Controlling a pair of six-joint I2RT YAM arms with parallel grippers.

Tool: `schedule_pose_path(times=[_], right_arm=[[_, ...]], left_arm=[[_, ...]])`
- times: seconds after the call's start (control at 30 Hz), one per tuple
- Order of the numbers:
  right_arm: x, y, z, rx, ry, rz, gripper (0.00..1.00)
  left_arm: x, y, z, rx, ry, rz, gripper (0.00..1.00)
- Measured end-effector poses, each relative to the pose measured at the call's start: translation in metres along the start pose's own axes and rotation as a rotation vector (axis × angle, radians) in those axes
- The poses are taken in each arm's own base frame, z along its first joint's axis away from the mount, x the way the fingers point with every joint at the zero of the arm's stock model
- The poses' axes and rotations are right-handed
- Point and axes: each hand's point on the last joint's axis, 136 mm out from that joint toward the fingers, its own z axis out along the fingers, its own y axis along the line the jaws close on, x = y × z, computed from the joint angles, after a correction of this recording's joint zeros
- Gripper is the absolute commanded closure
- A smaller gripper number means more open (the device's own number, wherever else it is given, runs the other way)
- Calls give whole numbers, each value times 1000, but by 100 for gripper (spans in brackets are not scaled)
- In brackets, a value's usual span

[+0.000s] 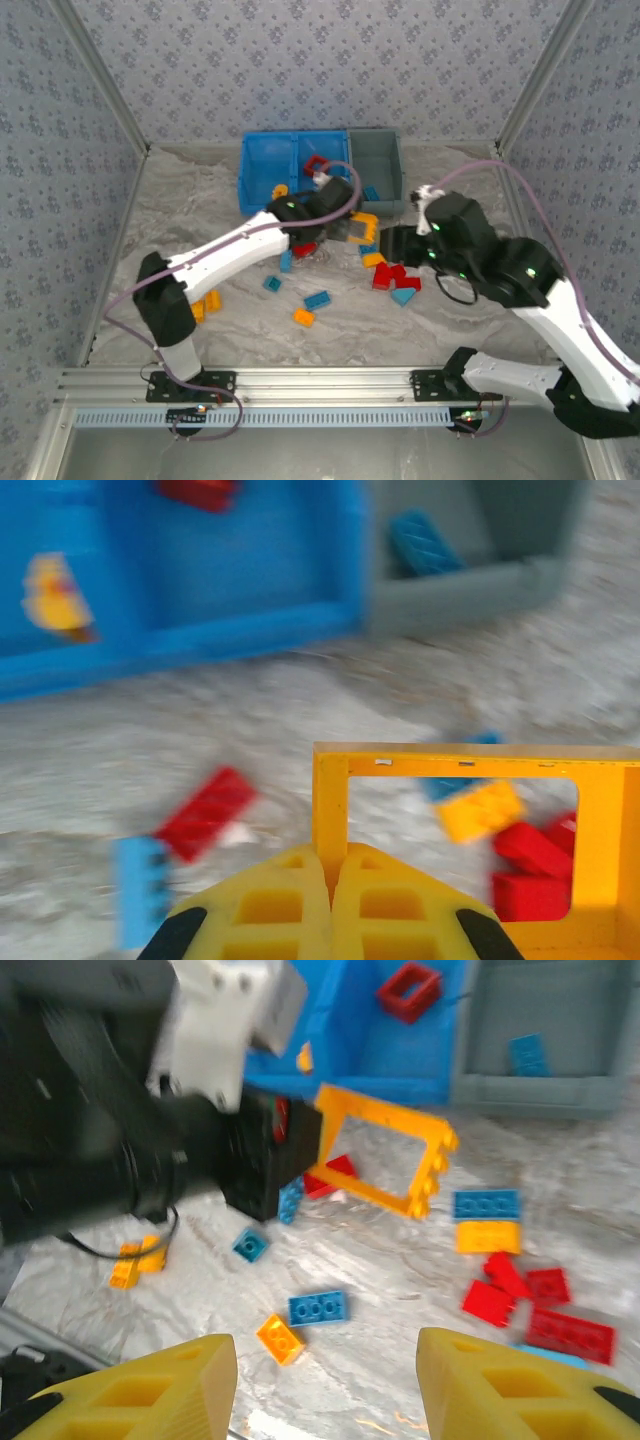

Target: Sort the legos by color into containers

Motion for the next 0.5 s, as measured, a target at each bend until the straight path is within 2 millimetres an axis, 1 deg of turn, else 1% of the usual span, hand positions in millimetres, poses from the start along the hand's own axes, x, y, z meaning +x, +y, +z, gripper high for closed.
schedule_pose_path(times=[0.07, 0.17, 0.27, 0.37, 0.43, 0.5], right_arm=[[-1, 11, 21, -29, 28, -31, 47], [-7, 26, 49, -60, 43, -72, 48], [-15, 37, 78, -68, 43, -113, 48], [-28, 50, 111, -54, 32, -155, 47], [-39, 61, 133, -41, 11, -182, 48], [-49, 75, 158, -27, -21, -210, 47]], left_arm=[[-13, 40, -2, -57, -12, -47, 100], [-38, 98, -5, -142, -49, -116, 100], [-58, 148, -1, -224, -81, -165, 100], [-74, 181, 16, -274, -90, -198, 100], [-87, 197, 33, -294, -91, -217, 100], [-103, 210, 54, -303, -99, -233, 100]])
